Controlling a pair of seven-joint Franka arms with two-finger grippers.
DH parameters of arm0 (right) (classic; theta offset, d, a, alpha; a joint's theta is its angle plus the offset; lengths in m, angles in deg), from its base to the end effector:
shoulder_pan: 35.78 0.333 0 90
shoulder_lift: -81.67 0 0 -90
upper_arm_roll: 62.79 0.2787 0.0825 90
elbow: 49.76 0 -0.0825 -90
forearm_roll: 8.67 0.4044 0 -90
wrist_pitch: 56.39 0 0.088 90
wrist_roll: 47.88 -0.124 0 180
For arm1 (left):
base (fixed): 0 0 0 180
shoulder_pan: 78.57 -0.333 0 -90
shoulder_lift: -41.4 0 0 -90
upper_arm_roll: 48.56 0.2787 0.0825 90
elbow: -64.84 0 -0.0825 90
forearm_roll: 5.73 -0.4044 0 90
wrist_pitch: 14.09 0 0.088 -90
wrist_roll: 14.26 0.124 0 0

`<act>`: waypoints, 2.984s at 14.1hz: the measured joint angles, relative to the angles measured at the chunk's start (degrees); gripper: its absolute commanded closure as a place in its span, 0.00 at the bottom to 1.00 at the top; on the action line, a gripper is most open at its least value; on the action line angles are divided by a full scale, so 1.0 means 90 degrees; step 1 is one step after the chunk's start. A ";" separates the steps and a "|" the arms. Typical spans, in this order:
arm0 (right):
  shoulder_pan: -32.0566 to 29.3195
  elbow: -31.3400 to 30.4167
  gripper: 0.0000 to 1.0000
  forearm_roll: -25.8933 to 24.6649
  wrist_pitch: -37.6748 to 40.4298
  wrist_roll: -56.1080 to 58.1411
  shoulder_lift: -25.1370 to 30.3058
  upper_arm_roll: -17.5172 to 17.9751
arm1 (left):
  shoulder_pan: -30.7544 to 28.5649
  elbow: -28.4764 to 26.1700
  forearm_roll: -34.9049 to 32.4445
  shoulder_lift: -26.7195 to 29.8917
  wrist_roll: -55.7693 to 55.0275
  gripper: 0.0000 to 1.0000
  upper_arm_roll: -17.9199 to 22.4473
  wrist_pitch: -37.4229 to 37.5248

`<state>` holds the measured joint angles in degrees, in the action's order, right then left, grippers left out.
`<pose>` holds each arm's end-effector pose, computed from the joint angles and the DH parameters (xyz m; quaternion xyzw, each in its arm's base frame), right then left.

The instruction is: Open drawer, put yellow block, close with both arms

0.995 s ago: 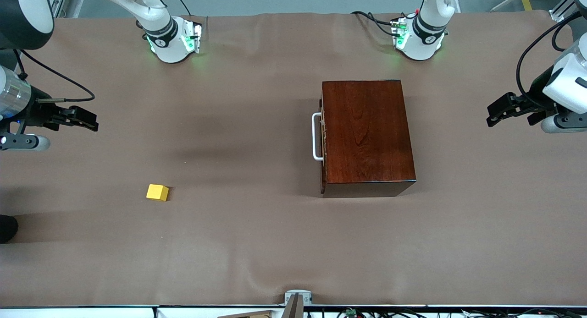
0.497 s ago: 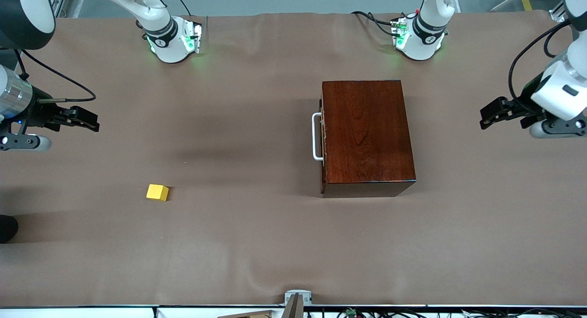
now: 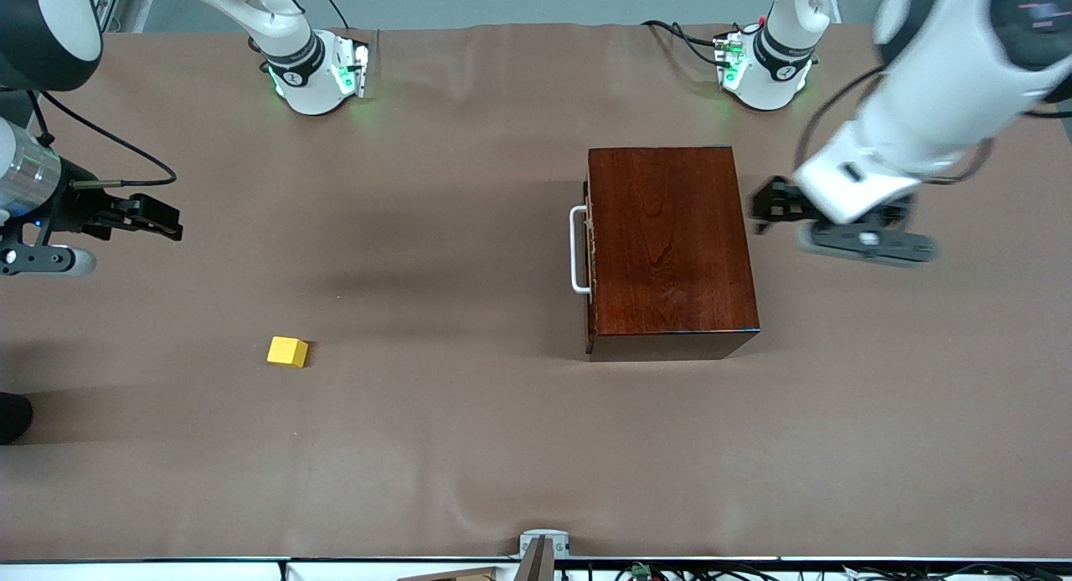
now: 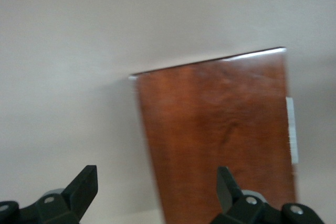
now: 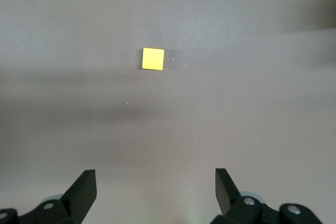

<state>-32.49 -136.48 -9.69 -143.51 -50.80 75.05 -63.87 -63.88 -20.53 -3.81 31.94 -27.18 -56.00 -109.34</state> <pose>0.5963 0.0212 0.5264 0.9985 -0.0061 -0.0537 0.0124 0.5801 -0.2346 0.5201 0.9966 -0.0779 -0.0041 0.0274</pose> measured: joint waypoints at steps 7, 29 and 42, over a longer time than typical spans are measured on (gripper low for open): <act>0.0000 -0.0001 0.00 0.0000 -0.0004 0.0000 0.0000 -0.0001 | 0.1872 0.1032 0.0033 -0.1246 -0.3105 0.00 -0.0151 -0.0274; 0.0000 -0.0002 0.00 0.0000 -0.0015 0.0000 -0.0001 -0.0003 | 0.3365 0.1217 -0.1505 -0.3437 -0.4830 0.00 -0.0053 -0.0905; 0.0015 -0.0005 0.00 0.0002 -0.0026 0.0001 -0.0014 0.0017 | 0.3506 0.1224 -0.1970 -0.3776 -0.5101 0.00 -0.0057 -0.0836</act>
<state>-32.36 -136.53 -9.67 -143.74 -50.79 74.93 -63.72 -32.33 -9.52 -21.54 -2.05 -73.08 -56.51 -116.86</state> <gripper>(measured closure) 0.000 0.000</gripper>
